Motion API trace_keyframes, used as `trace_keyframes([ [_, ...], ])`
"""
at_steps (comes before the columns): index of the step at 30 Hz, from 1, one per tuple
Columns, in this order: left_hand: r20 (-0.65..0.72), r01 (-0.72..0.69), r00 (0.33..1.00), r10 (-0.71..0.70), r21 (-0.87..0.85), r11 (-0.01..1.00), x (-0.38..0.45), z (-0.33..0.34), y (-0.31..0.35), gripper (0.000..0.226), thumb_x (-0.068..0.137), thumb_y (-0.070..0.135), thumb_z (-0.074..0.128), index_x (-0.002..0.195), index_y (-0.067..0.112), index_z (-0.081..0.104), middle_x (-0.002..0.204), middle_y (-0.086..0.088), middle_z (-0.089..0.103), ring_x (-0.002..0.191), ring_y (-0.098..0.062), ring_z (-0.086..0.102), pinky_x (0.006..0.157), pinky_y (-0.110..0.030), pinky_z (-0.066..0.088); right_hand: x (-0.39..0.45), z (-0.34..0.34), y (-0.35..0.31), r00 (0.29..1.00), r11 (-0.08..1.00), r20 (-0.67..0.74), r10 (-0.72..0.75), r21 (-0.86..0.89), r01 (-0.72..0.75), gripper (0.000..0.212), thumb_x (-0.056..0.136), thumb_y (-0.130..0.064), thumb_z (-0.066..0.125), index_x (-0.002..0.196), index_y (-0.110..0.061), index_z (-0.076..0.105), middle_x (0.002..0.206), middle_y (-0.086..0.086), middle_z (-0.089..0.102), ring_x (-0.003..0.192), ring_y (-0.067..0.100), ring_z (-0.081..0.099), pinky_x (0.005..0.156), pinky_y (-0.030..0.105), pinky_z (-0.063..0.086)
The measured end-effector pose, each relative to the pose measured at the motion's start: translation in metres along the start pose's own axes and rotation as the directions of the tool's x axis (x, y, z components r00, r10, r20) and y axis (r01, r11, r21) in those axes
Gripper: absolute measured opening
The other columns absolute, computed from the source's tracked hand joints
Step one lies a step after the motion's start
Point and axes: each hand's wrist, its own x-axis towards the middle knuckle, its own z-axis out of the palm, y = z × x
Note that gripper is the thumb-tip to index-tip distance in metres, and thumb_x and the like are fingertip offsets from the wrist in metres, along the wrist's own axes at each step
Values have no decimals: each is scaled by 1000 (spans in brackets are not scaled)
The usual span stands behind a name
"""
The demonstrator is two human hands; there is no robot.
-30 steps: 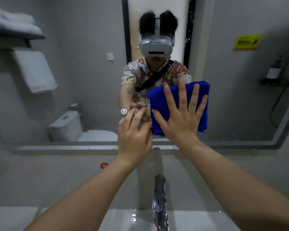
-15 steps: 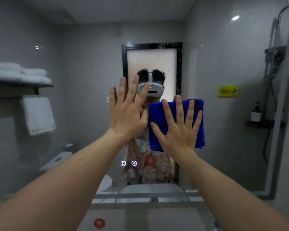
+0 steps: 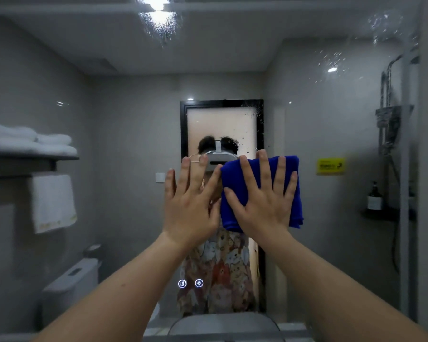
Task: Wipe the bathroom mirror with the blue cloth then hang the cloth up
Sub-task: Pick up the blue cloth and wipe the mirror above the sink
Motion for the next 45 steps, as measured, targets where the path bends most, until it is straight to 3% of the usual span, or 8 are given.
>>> trace_keyframes([
  [3, -2, 12, 1000, -12, 3, 1000, 4, -10, 0, 70, 90, 46, 48, 157, 31, 35, 166, -5, 29, 153, -35, 23, 119, -59, 21, 21, -6, -1, 1000, 1000, 19, -13, -10, 13, 81, 95, -75, 29, 165, -38, 10, 174, 2, 5, 159, 35, -6, 124, 65, 0],
  [7, -141, -38, 989, 31, -51, 998, 31, -29, -17, 51, 88, 35, 54, 136, 19, 60, 139, -8, 59, 124, -34, 53, 98, -47, 37, 53, -12, -4, 999, 1000, 35, -17, -24, 18, 81, 95, -76, 26, 164, -39, 8, 174, 2, 4, 159, 35, -6, 124, 64, 0],
  [12, -90, 169, 979, -180, -121, 978, 94, -52, -35, 54, 97, 40, 50, 148, 24, 43, 157, -7, 41, 145, -31, 33, 114, -50, 28, 78, -19, -10, 1000, 1000, 29, 8, -14, -7, 80, 95, -77, 23, 163, -40, 3, 174, 1, 0, 158, 34, -9, 125, 62, -6],
  [18, -41, 121, 992, -123, -42, 992, 159, -66, -45, 66, 100, 51, 37, 160, 35, 17, 171, 0, 10, 157, -29, 2, 125, -55, 5, 136, -34, -19, 999, 999, 31, 36, -9, -35, 78, 95, -78, 16, 162, -43, -4, 174, -2, -7, 158, 32, -15, 124, 61, -9],
  [26, -102, 95, 990, -96, -15, 995, 166, -51, -46, 66, 97, 53, 28, 159, 34, 22, 169, 0, 17, 157, -27, 8, 125, -57, 6, 199, -45, -22, 999, 998, -14, -38, -52, 37, 78, 95, -78, 11, 162, -42, -5, 174, -1, -5, 158, 33, -12, 125, 61, -6],
  [38, -132, 57, 990, -46, 78, 995, 167, -53, -53, 65, 94, 57, 34, 154, 30, 37, 160, -4, 39, 147, -32, 34, 112, -57, 30, 282, -60, -27, 993, 994, -62, -97, -58, 93, 78, 96, -79, 15, 163, -41, 3, 174, -1, 1, 159, 34, -6, 125, 61, -4],
  [42, -143, -26, 989, 46, 142, 990, 176, -72, -61, 53, 93, 51, 33, 137, 27, 48, 141, -3, 52, 124, -29, 49, 91, -47, 36, 302, -63, -30, 993, 995, -71, -92, -54, 88, 78, 95, -80, 15, 163, -41, 4, 174, 0, 2, 159, 35, -5, 125, 61, -4],
  [45, -190, -33, 980, 50, 93, 995, 187, -81, -58, 47, 92, 49, 33, 125, 24, 53, 127, -2, 57, 114, -26, 49, 89, -44, 36, 316, -67, -32, 993, 995, -83, -90, -46, 86, 79, 95, -80, 14, 163, -41, 4, 174, -1, -1, 159, 35, -7, 125, 62, -4],
])
